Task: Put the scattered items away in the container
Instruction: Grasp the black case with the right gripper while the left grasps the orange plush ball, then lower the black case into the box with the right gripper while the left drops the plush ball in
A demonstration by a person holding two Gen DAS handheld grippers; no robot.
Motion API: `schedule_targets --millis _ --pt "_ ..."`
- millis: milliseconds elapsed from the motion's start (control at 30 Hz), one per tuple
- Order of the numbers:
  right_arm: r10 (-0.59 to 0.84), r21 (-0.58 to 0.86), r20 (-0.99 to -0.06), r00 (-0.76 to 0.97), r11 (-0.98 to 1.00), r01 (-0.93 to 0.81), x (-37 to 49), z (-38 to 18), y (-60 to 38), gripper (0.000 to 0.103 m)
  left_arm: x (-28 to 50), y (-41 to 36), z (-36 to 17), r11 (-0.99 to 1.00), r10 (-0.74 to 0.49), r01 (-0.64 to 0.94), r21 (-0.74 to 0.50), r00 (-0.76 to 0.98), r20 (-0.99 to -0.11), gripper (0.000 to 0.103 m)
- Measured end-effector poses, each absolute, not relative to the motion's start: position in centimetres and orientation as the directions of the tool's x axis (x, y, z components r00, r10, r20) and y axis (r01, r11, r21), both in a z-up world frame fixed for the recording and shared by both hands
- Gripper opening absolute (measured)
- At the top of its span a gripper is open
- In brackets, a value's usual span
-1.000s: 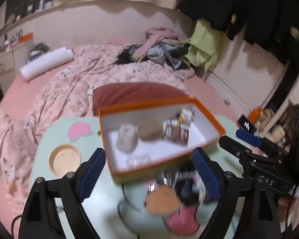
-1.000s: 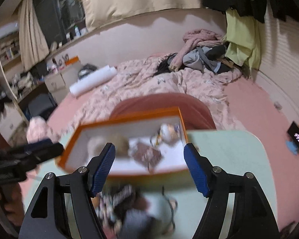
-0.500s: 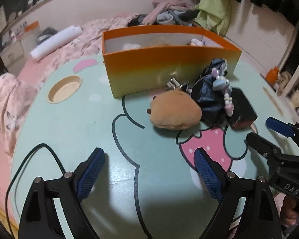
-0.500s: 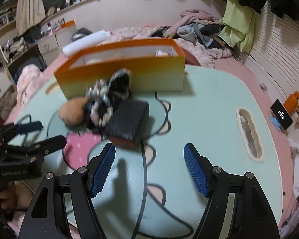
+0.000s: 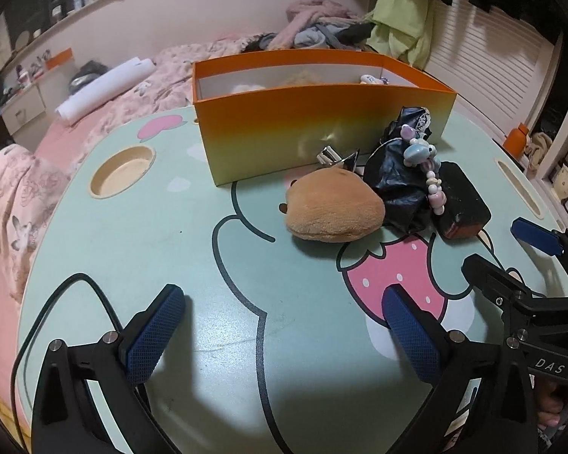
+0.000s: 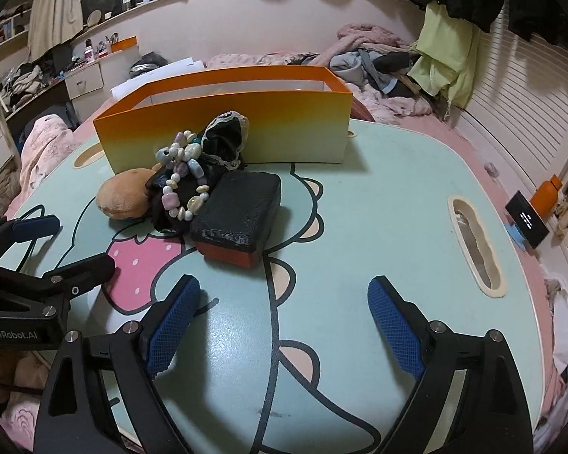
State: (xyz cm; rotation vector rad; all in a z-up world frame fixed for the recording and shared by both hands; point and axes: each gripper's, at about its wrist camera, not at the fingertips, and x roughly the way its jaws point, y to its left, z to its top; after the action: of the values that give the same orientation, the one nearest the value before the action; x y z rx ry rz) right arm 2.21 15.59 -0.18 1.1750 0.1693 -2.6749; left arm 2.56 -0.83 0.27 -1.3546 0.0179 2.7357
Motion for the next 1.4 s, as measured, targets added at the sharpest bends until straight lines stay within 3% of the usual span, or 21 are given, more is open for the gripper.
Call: schedule_targets --millis 500,600,733,767,800,833,1000,1233,1300,1367,1400 --pt "-0.223 0.041 -0.759 -0.611 -0.954 0.297 0.5 1.6 14.9 0.088 2.8 -1.0 0.2 -0.996 0.081 -0.086 -0.036 -0.604 -0.793 0.103" --pt "-0.192 -0.011 -0.775 -0.602 -0.949 0.317 -0.5 1.6 13.7 0.08 2.8 -1.0 0.2 -0.996 0.081 -0.086 -0.036 -0.604 -0.793 0.103" --pt "-0.201 -0.009 -0.799 -0.567 -0.938 0.346 -2.0 1.3 13.0 0.077 2.8 -0.9 0.1 -0.996 0.081 -0.086 -0.037 -0.604 -0.793 0.103" --pt "-0.217 0.009 -0.806 -0.551 -0.935 0.356 -2.2 1.1 13.1 0.067 2.8 -0.9 0.1 -0.996 0.08 -0.086 -0.035 -0.604 -0.793 0.103" --pt "-0.229 0.025 -0.812 -0.536 -0.933 0.36 -2.2 0.9 13.3 0.048 2.8 -0.9 0.1 -0.996 0.08 -0.086 -0.035 -0.604 -0.793 0.103" --pt "-0.22 0.016 -0.806 -0.55 -0.936 0.351 -2.0 0.9 13.6 0.041 2.8 -1.0 0.2 -0.996 0.08 -0.086 -0.036 -0.603 -0.793 0.103" --pt "-0.264 0.068 -0.766 -0.586 -0.94 0.335 -1.0 1.8 15.5 0.04 2.4 -1.1 0.7 -0.995 0.088 -0.09 -0.043 -0.592 -0.801 0.103" --pt "-0.266 0.08 -0.714 -0.648 -0.95 0.301 -0.4 3.5 17.4 0.04 -0.3 -1.9 2.6 -0.981 0.18 -0.059 -0.183 -0.623 -0.761 0.103" --pt "-0.263 0.077 -0.71 -0.653 -0.951 0.299 -0.4 3.9 17.5 0.04 -0.9 -1.7 2.7 -0.981 0.181 -0.059 -0.186 -0.634 -0.752 0.099" --pt "-0.261 0.074 -0.71 -0.654 -0.951 0.299 -0.4 3.9 17.6 0.04 -1.2 -1.8 2.5 -0.979 0.191 -0.068 -0.193 -0.64 -0.744 0.064" --pt "-0.262 0.076 -0.711 -0.652 -0.951 0.299 -0.5 3.8 17.7 0.04 -1.5 -1.8 2.1 -0.972 0.224 -0.088 -0.217 -0.622 -0.75 0.055"
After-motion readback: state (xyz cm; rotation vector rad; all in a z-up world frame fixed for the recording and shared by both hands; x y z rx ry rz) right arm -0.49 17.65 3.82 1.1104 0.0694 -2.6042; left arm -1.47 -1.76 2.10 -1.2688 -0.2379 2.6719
